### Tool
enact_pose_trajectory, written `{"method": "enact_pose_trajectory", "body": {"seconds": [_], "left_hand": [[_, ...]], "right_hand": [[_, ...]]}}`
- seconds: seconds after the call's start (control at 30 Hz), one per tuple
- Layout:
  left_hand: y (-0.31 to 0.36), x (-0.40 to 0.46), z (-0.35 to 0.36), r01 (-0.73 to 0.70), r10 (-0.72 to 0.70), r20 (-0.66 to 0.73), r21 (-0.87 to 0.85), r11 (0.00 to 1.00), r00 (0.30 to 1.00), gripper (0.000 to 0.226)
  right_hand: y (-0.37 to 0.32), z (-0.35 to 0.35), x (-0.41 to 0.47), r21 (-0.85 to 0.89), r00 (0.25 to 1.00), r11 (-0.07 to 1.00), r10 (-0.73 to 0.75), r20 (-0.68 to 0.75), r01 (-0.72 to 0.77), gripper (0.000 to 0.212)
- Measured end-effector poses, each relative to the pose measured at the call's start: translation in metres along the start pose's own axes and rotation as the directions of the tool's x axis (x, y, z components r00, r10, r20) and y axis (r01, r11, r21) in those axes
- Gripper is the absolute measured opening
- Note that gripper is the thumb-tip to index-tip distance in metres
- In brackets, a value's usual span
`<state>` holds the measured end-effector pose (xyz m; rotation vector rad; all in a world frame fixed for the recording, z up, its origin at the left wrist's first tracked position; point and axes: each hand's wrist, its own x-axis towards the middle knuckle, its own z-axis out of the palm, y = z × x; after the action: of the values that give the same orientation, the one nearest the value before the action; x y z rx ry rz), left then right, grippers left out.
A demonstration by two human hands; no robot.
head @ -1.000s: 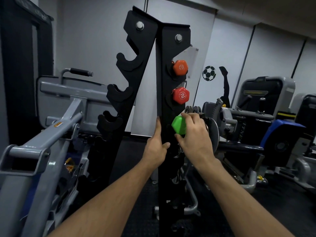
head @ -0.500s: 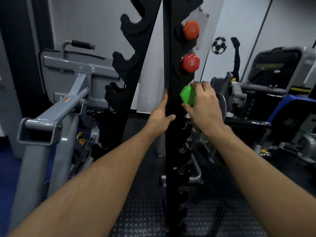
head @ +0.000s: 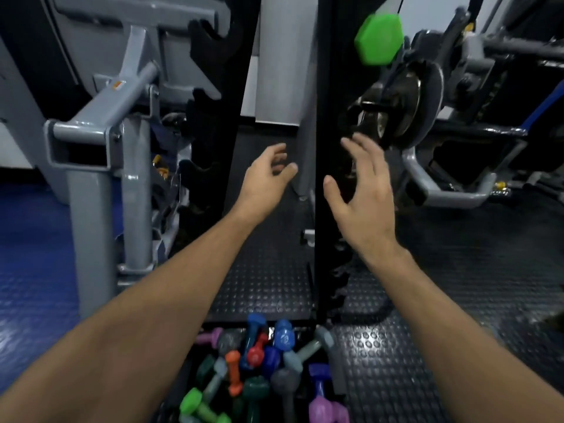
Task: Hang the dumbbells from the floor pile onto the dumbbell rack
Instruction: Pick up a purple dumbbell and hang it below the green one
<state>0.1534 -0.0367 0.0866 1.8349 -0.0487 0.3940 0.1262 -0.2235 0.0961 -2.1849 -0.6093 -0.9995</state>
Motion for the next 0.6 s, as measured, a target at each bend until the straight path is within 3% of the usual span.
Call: {"method": "enact_pose_trajectory", "body": {"seconds": [0.1, 0.23, 0.43, 0.6], "left_hand": [[-0.054, -0.036, -0.004, 0.110, -0.111, 0.022, 0.045, 0.993, 0.994, 0.049], [-0.127, -0.088, 0.000, 0.310, -0.313, 0.053, 0.065, 0.949, 0.948, 0.046], [-0.216, -0.170, 0.038, 0.563, -0.568, 0.101, 0.076, 0.823, 0.817, 0.041], [-0.278, -0.229, 0.089, 0.694, -0.709, 0.204, 0.151, 0.704, 0.675, 0.041]], "right_hand": [[0.012, 0.021, -0.067, 0.063, 0.967, 0.978, 0.186, 0.173, -0.199, 0.056], [0.036, 0.050, -0.155, 0.039, 0.821, 0.875, 0.436, 0.369, -0.482, 0.059], [0.080, 0.083, -0.258, -0.129, 0.446, 0.580, 0.733, 0.514, -0.804, 0.061], [0.118, 0.090, -0.348, -0.342, 0.177, 0.439, 0.791, 0.586, -0.831, 0.058]]}}
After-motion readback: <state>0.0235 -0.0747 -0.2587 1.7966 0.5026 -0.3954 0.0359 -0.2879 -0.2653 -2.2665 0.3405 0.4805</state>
